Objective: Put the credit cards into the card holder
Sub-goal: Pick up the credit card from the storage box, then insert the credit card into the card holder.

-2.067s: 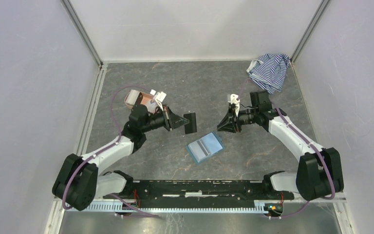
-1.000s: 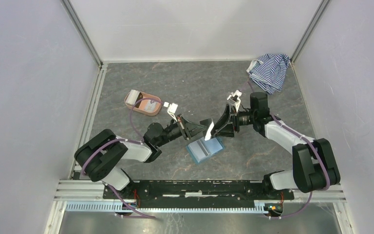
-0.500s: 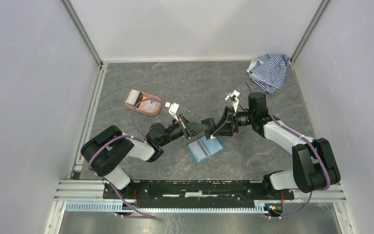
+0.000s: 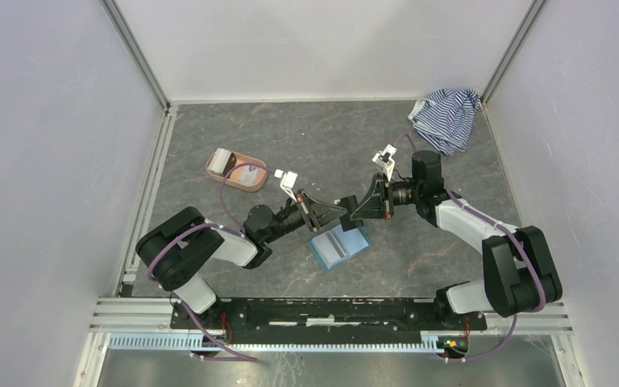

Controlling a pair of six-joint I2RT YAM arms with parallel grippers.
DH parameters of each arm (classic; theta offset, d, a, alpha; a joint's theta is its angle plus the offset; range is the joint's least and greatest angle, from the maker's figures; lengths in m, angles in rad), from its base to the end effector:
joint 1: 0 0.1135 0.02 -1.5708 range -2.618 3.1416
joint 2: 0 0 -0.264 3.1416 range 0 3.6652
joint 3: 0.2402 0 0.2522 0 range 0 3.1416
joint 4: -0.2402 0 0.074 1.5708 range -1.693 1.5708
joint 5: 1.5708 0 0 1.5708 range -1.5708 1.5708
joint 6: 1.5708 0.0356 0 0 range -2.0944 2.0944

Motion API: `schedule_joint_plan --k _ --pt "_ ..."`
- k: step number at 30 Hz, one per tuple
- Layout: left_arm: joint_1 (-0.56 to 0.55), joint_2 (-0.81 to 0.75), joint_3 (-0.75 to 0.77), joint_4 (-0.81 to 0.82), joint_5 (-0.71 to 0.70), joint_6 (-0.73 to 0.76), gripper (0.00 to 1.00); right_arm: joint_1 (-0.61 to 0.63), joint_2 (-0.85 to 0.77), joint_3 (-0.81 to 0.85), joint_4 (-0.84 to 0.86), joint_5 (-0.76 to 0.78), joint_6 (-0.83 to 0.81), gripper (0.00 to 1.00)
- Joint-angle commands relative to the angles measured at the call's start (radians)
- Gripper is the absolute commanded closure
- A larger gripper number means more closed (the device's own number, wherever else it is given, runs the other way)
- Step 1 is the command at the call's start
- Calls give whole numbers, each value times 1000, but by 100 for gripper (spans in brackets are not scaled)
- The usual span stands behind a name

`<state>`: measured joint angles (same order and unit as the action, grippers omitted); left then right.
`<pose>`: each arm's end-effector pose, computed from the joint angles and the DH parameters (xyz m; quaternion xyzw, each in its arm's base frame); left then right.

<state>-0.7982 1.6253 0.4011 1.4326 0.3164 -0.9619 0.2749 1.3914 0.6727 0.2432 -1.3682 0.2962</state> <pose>0.1872 -0.2079 0.1894 0.0711 0.6298 -0.6545 0.4123 0.2494 0.1066 0.2200 -0.3220 0.6651 0.6314 0.2352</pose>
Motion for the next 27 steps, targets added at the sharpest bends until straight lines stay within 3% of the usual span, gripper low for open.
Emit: schedule_joint_plan --k 1,6,10,20,23,27 --pt "-3 10 20 8 -32 -18 85 11 3 5 46 -26 7 100" --pt "-3 -53 5 -91 -70 -1 51 16 12 2 38 -15 -11 100" --pt "-3 -151 -6 -219 -105 64 31 20 16 4 11 -1 -41 100" --pt "-1 -489 -23 -697 -277 299 14 39 42 19 -134 82 -211 100" --pt "-1 -582 -42 -790 -338 317 1 47 62 16 -155 120 -243 100" --pt "1 -679 -77 -880 -413 293 0 62 102 13 -180 178 -275 100"
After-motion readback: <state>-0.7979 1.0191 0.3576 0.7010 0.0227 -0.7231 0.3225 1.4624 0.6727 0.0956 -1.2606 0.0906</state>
